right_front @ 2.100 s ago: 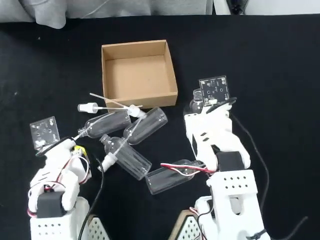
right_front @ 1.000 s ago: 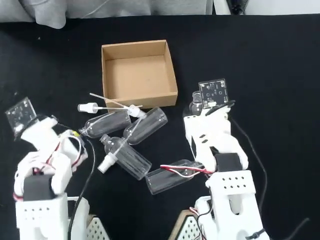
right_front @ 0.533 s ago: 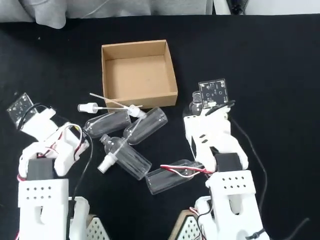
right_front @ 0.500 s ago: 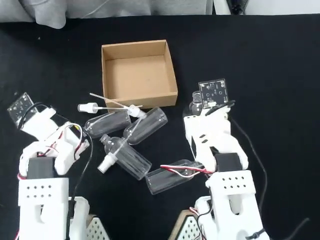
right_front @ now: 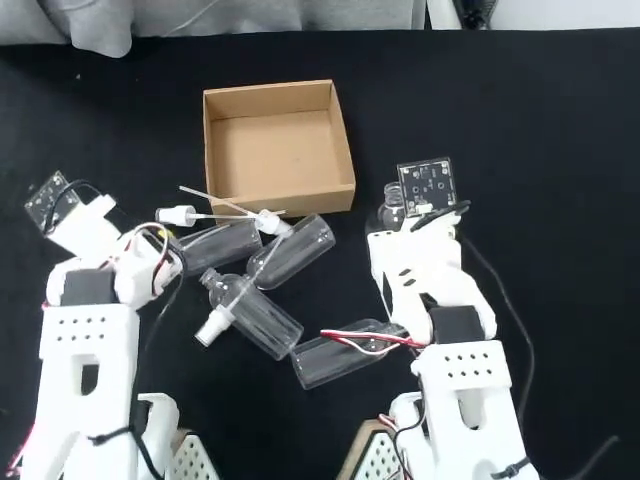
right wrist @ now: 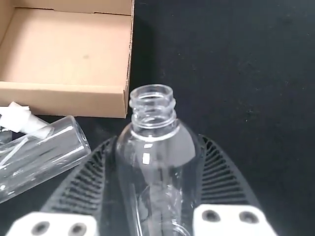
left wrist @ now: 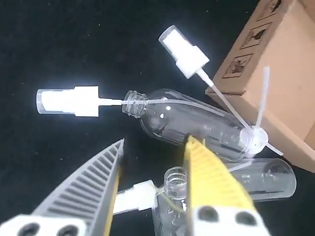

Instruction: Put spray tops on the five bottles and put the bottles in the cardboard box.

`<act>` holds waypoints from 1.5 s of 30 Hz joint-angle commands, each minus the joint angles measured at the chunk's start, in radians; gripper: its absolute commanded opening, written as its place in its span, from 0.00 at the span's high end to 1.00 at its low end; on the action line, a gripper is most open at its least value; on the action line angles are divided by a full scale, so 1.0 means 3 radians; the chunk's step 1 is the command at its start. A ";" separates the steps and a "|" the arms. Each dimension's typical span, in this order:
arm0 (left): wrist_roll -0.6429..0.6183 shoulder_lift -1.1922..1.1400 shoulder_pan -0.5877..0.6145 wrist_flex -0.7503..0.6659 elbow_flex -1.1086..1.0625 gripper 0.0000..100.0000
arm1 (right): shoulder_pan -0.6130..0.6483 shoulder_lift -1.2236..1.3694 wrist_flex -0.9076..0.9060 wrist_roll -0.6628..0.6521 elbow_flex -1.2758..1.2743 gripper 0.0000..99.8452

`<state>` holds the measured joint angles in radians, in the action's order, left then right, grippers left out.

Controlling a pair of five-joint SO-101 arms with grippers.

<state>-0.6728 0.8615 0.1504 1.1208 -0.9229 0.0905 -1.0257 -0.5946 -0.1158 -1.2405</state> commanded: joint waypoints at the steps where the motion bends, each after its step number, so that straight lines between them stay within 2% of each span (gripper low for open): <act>1: -0.0118 -0.0251 -0.0008 -0.0077 0.0335 0.86 | -0.0077 -0.0084 0.0113 -0.0005 0.0018 0.88; 16: -0.0425 -0.1197 -0.0018 -0.0082 0.1005 0.86 | -0.0077 -0.0090 0.0113 -0.0005 0.0018 0.88; 36: -0.1054 -0.2915 -0.0023 -0.0082 0.2391 0.86 | -0.0072 -0.0090 0.0113 -0.0005 0.0018 0.88; 45: -0.1074 -0.3350 -0.0013 -0.0082 0.2816 0.86 | -0.0072 -0.0090 0.0113 -0.0005 0.0018 0.88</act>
<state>-0.9874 -0.1297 0.1488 1.1086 -0.1803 0.0905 -1.0257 -0.5946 -0.1158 -1.2405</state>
